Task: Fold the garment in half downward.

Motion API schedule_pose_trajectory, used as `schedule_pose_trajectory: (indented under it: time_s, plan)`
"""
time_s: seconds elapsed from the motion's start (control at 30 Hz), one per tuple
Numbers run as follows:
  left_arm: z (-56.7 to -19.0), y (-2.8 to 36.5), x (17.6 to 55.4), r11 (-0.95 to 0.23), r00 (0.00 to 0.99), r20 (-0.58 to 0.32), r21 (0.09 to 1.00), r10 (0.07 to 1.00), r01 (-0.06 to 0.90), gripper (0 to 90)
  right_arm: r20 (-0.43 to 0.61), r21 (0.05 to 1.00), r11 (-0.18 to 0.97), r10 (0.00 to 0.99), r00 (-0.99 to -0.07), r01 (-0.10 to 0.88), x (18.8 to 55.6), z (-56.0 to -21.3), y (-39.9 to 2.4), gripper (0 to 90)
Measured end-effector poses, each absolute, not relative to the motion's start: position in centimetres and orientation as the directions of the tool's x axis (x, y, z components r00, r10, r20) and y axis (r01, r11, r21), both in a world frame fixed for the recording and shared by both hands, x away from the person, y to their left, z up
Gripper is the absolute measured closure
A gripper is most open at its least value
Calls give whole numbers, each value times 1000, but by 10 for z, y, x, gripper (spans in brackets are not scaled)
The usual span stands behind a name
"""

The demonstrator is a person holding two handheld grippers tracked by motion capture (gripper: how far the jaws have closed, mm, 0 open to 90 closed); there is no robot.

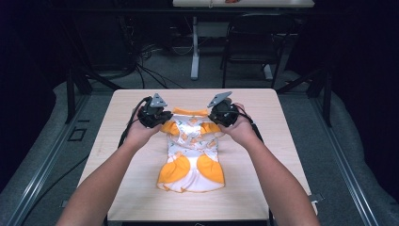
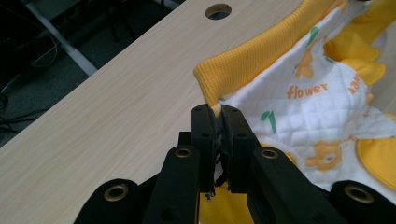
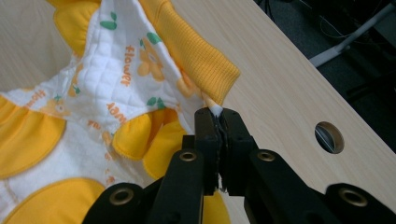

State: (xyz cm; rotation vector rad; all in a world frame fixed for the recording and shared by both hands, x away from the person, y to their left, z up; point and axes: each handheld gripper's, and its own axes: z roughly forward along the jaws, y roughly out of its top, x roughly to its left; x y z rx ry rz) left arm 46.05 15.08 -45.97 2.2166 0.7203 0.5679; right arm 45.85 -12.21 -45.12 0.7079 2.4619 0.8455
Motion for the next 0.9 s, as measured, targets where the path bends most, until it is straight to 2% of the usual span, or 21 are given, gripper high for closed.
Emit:
schedule_pose_trajectory:
  time_s: [0.47,0.9]
  plan:
    - [-464,149,438,-639,783,235,726,577,253,849,-337,597,769,500,-798,229,437,-454,-121,866]
    - [-472,154,415,-636,820,210,739,532,223,849,-328,605,769,477,-815,206,410,-464,-127,865]
